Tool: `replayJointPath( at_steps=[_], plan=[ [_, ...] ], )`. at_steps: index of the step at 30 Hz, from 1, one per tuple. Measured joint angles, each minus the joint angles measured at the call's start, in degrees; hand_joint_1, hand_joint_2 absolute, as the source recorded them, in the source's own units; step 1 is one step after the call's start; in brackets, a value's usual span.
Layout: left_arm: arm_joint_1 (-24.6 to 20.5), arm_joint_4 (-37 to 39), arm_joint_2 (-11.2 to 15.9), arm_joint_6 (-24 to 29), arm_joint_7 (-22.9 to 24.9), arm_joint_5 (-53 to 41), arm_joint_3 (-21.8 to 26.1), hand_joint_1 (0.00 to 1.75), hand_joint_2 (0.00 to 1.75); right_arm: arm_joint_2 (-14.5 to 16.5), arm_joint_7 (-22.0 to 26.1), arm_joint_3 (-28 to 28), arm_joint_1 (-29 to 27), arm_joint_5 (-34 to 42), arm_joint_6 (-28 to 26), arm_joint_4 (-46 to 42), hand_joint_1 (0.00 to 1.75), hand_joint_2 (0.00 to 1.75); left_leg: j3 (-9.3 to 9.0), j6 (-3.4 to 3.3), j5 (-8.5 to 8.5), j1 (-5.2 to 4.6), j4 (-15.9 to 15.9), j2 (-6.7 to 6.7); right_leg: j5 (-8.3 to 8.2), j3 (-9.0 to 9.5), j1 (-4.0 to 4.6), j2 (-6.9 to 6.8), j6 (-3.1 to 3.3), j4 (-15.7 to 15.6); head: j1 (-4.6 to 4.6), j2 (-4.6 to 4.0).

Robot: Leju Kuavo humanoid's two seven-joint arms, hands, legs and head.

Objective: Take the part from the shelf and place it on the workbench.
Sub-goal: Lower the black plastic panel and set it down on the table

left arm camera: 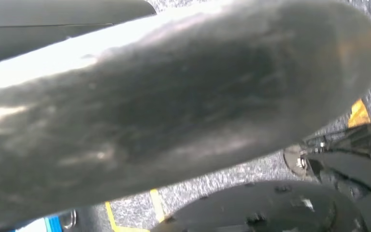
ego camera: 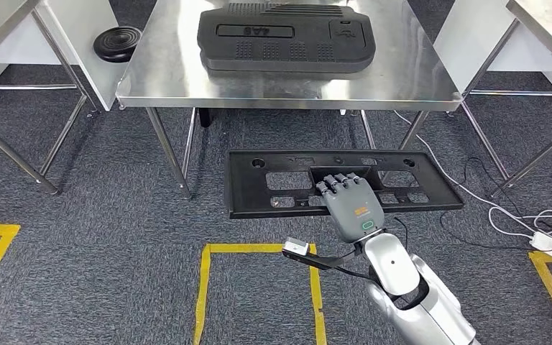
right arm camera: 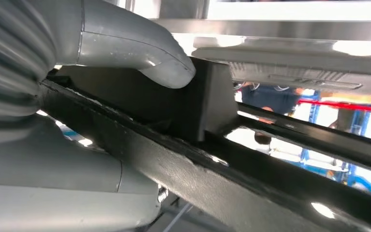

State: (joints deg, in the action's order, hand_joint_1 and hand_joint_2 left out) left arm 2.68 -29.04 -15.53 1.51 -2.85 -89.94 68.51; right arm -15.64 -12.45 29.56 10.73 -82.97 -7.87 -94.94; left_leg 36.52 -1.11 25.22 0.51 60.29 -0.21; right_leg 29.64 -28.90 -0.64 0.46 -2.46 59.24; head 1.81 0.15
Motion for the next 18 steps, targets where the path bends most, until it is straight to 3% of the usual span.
replayJointPath(
  at_steps=[2,5,6,7,8,10,12,15,17,18],
  plan=[
    [-0.06,-0.02,-0.03,0.0,-0.19,0.0,0.02,0.0,0.0,0.03,0.01,0.17,0.68,-0.04,0.05,0.08,1.75,1.75,-0.62,-0.57,0.25,0.13,-0.22,-0.16,0.24,-3.19,-0.09,-0.07,-0.21,4.66,-0.12,0.0],
    [-0.09,-0.03,-0.03,-0.1,-0.39,0.0,0.09,0.0,0.0,0.06,0.01,0.62,1.52,-0.08,0.33,0.37,1.75,1.75,-1.33,-1.13,1.31,0.09,-0.24,-0.46,3.38,-10.72,-0.13,-0.08,0.2,13.97,-0.2,0.0],
    [-0.06,-0.03,-0.03,-0.15,-0.4,0.0,0.12,0.0,0.0,0.08,0.01,0.84,1.61,-0.1,0.47,0.51,1.75,1.75,-1.84,-1.16,1.79,0.09,-0.24,-0.59,4.14,-12.18,-0.16,-0.09,0.21,14.64,-0.22,0.0],
    [-0.04,-0.03,-0.03,-0.21,-0.4,0.0,0.15,0.0,0.0,0.1,0.01,1.09,1.7,-0.12,0.6,0.66,1.75,1.75,-2.51,-1.13,2.31,0.09,-0.25,-0.73,3.81,-12.67,-0.18,-0.1,-0.04,13.42,-0.23,0.0],
    [-0.02,-0.03,-0.04,-0.25,-0.4,0.0,0.18,0.0,0.0,0.11,0.01,1.34,1.84,-0.14,0.71,0.8,1.75,1.75,-3.27,-1.05,2.87,0.09,-0.27,-0.84,2.27,-12.31,-0.19,-0.13,-0.55,10.54,-0.23,0.0],
    [0.02,-0.03,-0.09,-0.31,-0.4,0.0,0.22,0.0,0.0,0.11,0.0,1.79,2.27,-0.15,0.81,1.01,1.75,1.75,-4.58,-0.71,4.03,0.02,-0.34,-1.0,-2.85,-10.45,-0.11,-0.47,-1.31,3.23,-0.22,0.0],
    [0.0,-0.05,-0.15,-0.35,-0.4,0.0,0.25,0.0,0.0,0.11,-0.02,2.2,2.77,-0.15,0.96,1.16,1.75,1.75,-5.66,-0.04,4.89,-0.1,-0.63,-1.06,-5.76,-9.03,0.32,-0.86,-0.62,-0.44,-0.28,0.0],
    [-0.03,-0.1,-0.17,-0.45,-0.39,0.0,0.31,0.0,0.0,0.16,-0.04,2.58,3.25,-0.14,1.07,1.28,1.75,1.75,-6.89,0.93,4.9,-0.22,-0.32,-0.71,-5.9,-7.07,0.25,-0.62,1.35,-1.43,-0.36,0.0],
    [-0.07,-0.13,-0.16,-0.51,-0.35,0.0,0.38,0.0,0.0,0.19,-0.06,2.73,3.52,-0.13,1.07,1.33,1.75,1.75,-5.25,1.3,5.54,-0.19,3.37,-0.36,-5.68,-5.38,-0.2,-0.5,2.36,-1.81,-0.18,0.0],
    [-0.1,-0.14,-0.17,-0.52,-0.32,0.0,0.42,0.0,0.0,0.21,-0.07,2.8,3.67,-0.12,1.07,1.37,1.75,1.75,-3.27,1.46,6.4,-0.15,6.68,-0.27,-5.33,-4.76,-0.22,-0.51,2.7,-1.85,-0.16,0.0]
  ],
)
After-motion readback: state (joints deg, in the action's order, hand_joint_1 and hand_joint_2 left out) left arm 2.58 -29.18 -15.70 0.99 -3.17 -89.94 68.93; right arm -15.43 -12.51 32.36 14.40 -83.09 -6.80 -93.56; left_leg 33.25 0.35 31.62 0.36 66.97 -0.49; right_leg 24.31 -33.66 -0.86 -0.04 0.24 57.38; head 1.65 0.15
